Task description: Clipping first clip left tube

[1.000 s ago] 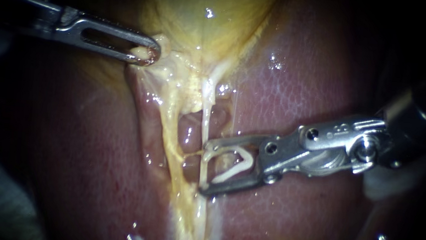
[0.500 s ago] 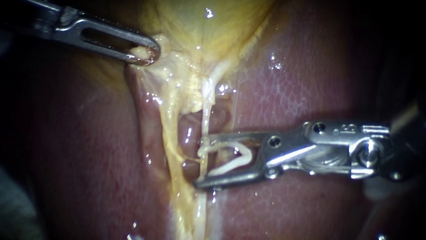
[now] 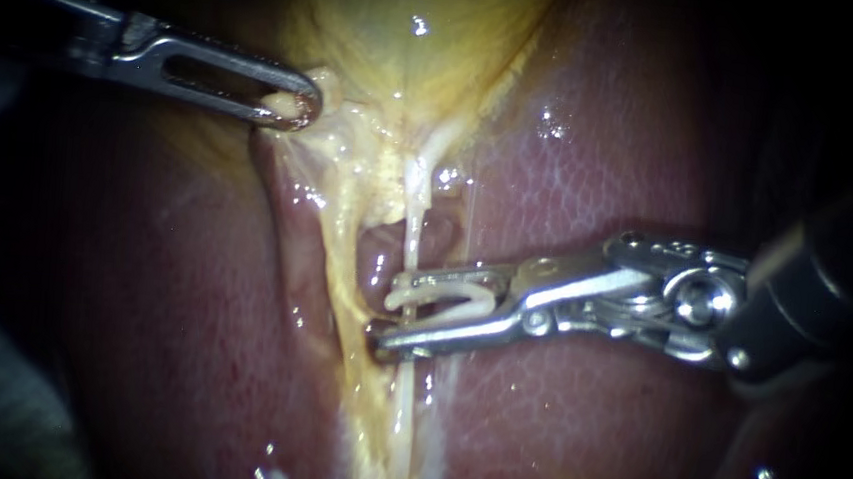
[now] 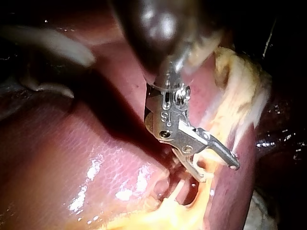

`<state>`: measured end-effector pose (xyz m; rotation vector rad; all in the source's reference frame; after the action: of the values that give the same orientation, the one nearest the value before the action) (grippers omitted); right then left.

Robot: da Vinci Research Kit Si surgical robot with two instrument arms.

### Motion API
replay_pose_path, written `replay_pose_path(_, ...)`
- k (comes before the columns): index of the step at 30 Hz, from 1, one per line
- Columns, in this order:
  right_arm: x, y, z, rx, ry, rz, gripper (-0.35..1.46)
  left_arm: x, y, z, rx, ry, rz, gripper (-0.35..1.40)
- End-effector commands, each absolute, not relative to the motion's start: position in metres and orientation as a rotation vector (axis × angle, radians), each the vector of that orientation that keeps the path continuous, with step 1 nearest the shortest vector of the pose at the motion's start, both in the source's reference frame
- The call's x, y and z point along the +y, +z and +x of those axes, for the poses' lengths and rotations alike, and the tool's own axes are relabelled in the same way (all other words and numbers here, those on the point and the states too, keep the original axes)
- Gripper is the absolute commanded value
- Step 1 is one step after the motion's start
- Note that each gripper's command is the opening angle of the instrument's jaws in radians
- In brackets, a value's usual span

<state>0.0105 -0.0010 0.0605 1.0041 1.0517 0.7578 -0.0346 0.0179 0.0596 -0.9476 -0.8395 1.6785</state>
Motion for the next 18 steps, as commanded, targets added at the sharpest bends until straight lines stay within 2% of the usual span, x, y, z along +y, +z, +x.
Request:
replay_pose_path(1, -0.0012, 0.0609, 0.0105, 1.048, 0.758, 1.008, 0.47, 0.0179, 0.0596, -0.0346, -0.839, 1.679, -0.947, -0.35)
replay_pose_path(9, -0.0030, 0.0642, 0.0110, 1.038, 0.759, 1.004, 0.48, 0.0179, 0.0596, -0.0346, -0.839, 1.678, -0.947, -0.35)
replay_pose_path(18, -0.0034, 0.0672, 0.0112, 1.039, 0.753, 0.988, 0.48, 0.0179, 0.0596, -0.0346, -0.839, 1.678, -0.947, -0.35)
